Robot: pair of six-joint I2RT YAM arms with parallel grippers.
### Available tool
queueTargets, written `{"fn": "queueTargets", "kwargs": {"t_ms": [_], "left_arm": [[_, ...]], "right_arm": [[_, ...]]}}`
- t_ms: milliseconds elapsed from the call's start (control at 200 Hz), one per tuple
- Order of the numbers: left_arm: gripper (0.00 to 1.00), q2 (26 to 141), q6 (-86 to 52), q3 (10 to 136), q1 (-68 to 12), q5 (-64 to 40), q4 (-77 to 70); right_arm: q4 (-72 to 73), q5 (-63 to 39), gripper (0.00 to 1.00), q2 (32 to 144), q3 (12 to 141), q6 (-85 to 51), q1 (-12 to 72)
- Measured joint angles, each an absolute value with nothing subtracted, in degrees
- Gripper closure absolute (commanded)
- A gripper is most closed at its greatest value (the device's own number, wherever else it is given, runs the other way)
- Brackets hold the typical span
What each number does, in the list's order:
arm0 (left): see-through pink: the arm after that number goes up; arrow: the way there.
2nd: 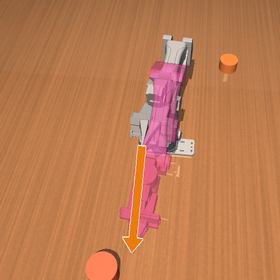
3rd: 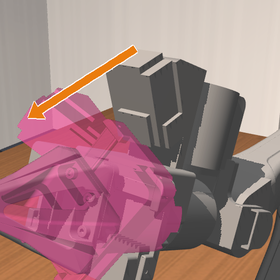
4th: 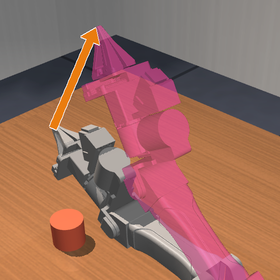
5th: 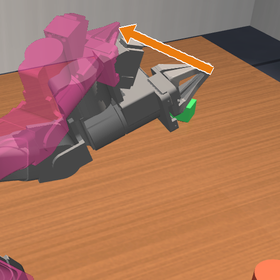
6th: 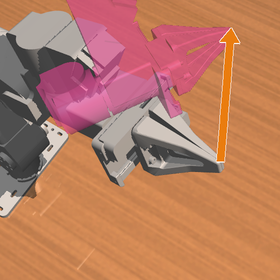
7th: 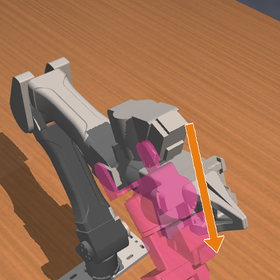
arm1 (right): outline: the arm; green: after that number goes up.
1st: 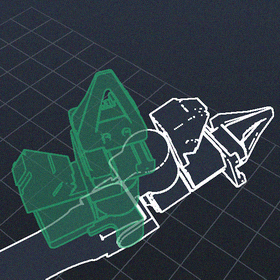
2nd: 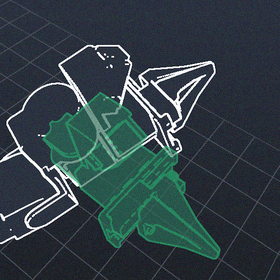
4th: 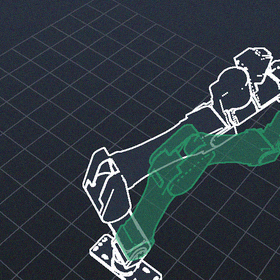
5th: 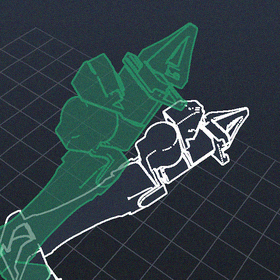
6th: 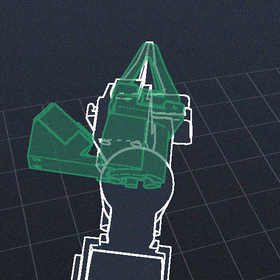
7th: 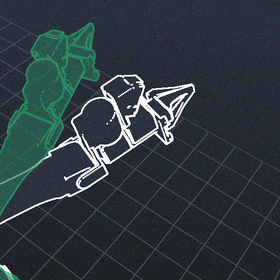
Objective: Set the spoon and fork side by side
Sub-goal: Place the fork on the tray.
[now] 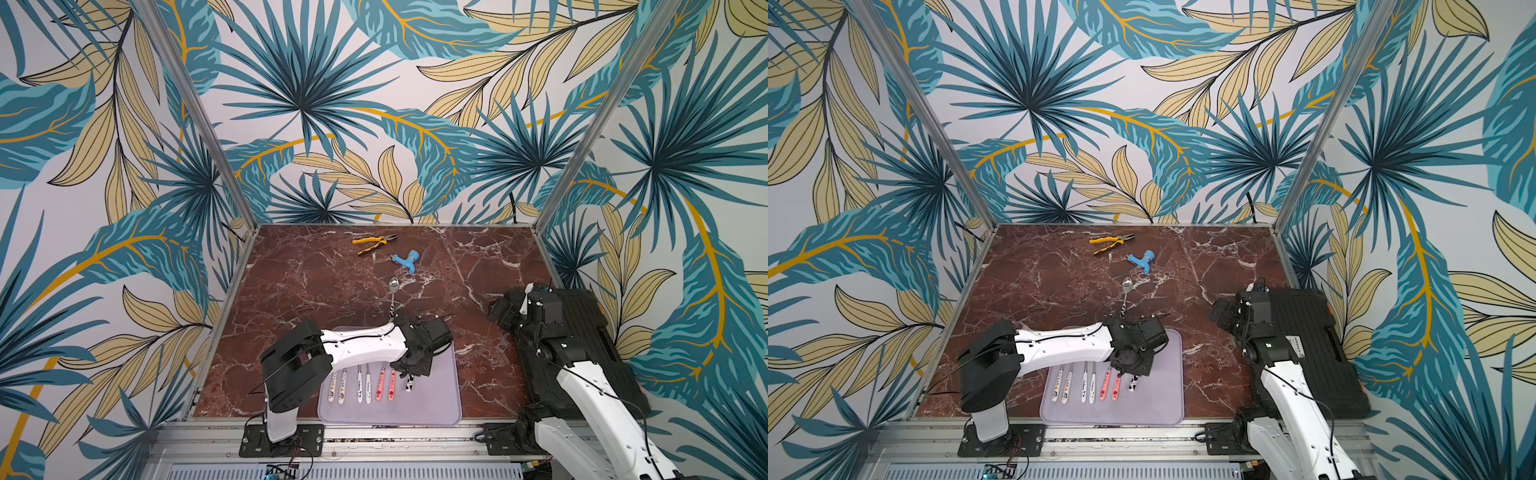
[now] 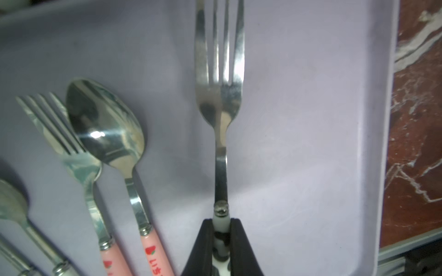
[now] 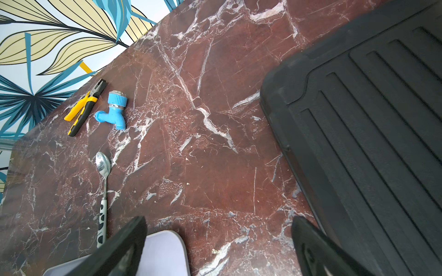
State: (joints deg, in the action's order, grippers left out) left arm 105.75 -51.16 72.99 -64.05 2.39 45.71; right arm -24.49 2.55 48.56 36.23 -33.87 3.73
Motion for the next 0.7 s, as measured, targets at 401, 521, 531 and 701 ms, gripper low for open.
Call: {"fn": "queueTargets", "kwargs": {"t_ms": [401, 521, 531, 701], "left_arm": [[0.96, 105.8, -55.4, 71.4, -65.4, 4.1, 44.4], [0.94, 105.8, -55.9, 71.4, -65.4, 4.1, 44.4], [0.94, 105.8, -56.0, 71.4, -65.4, 4.1, 44.4], [0.87, 105.9, -56.7, 70.9, -65.4, 4.0, 44.0]], "right_arm": [[-24.5, 2.5, 0.01, 46.9, 36.1, -33.9, 3.7], [-24.5, 2.5, 0.00, 46.9, 36.1, -33.9, 3.7], [-24.5, 2.5, 0.00, 46.9, 36.1, -33.9, 3.7], [-24.5, 2.5, 0.01, 46.9, 35.8, -33.9, 3.7]]}}
